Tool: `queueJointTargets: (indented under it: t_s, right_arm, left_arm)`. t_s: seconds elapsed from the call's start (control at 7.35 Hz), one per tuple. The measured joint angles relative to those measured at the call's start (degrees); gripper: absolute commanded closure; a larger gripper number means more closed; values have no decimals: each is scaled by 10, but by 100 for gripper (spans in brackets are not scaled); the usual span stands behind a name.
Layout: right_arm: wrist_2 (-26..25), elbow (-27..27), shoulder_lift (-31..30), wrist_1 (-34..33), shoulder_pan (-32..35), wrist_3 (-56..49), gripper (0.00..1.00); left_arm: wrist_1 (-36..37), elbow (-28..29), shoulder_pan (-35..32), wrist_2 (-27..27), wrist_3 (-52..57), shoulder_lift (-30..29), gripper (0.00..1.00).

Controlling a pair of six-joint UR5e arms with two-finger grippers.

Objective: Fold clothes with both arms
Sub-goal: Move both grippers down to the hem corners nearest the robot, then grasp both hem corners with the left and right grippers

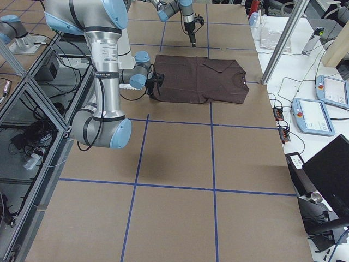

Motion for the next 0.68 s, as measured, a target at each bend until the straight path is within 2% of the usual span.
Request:
queueJointTargets:
  t_s: [0.27, 0.68]
  right_arm:
    - [3, 18, 0, 0, 10, -3, 100]
    - [10, 26, 2, 0, 18, -16, 100]
  left_arm:
    - [3, -79, 117, 58, -133, 75, 1]
    - [9, -87, 232, 121, -246, 101, 5]
